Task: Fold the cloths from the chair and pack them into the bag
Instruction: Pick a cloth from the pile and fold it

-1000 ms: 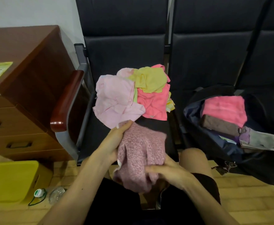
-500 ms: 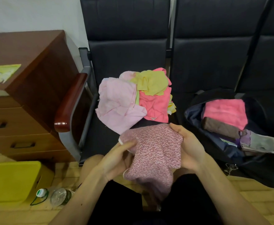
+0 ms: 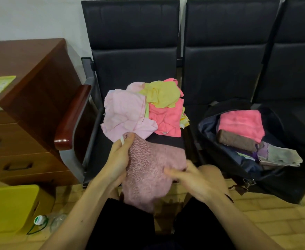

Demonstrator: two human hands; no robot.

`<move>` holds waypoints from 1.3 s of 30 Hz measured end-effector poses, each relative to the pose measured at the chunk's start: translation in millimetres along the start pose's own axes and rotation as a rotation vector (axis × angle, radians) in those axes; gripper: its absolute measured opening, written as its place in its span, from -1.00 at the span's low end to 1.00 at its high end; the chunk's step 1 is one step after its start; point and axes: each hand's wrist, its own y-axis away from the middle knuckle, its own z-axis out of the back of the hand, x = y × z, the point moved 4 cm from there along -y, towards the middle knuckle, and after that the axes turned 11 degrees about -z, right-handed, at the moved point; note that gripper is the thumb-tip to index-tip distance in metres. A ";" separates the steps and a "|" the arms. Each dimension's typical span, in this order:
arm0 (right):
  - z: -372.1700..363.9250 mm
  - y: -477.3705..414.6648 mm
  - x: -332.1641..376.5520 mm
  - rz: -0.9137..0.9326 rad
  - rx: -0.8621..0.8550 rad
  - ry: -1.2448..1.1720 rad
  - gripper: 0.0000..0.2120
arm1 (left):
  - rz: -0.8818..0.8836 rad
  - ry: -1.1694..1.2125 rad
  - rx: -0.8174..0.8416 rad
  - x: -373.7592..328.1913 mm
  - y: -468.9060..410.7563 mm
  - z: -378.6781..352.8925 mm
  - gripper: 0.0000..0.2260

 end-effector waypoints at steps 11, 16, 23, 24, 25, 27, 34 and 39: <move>3.1 7.4 101.9 0.418 -0.245 0.221 -0.33 | -0.023 -0.091 0.332 -57.0 -7.8 4.7 -0.69; 11.7 9.9 113.9 0.449 -0.371 0.287 -0.77 | 0.139 -0.131 0.346 -73.5 -18.0 10.1 -0.57; 5.9 11.3 121.4 0.569 -0.529 0.468 -0.81 | 0.173 -0.040 0.089 -73.0 -35.6 17.1 -0.14; 5.8 10.8 123.4 0.551 -0.505 0.437 -0.88 | 0.129 0.001 0.134 -75.7 -35.2 16.4 -0.22; 5.4 12.2 125.5 0.526 -0.486 0.407 -0.90 | 0.086 0.013 0.209 -78.5 -34.2 15.1 -0.30; 6.4 10.7 128.9 0.481 -0.454 0.400 -0.88 | 0.003 -0.072 0.384 -81.5 -31.6 14.5 -0.40; 15.4 9.8 119.1 0.404 -0.303 0.536 -0.74 | -0.213 -0.660 0.505 -78.8 -33.5 21.4 -0.68; 30.5 6.3 115.5 0.390 -0.375 0.628 -0.84 | -0.286 -0.802 0.523 -76.4 -33.0 22.7 -0.77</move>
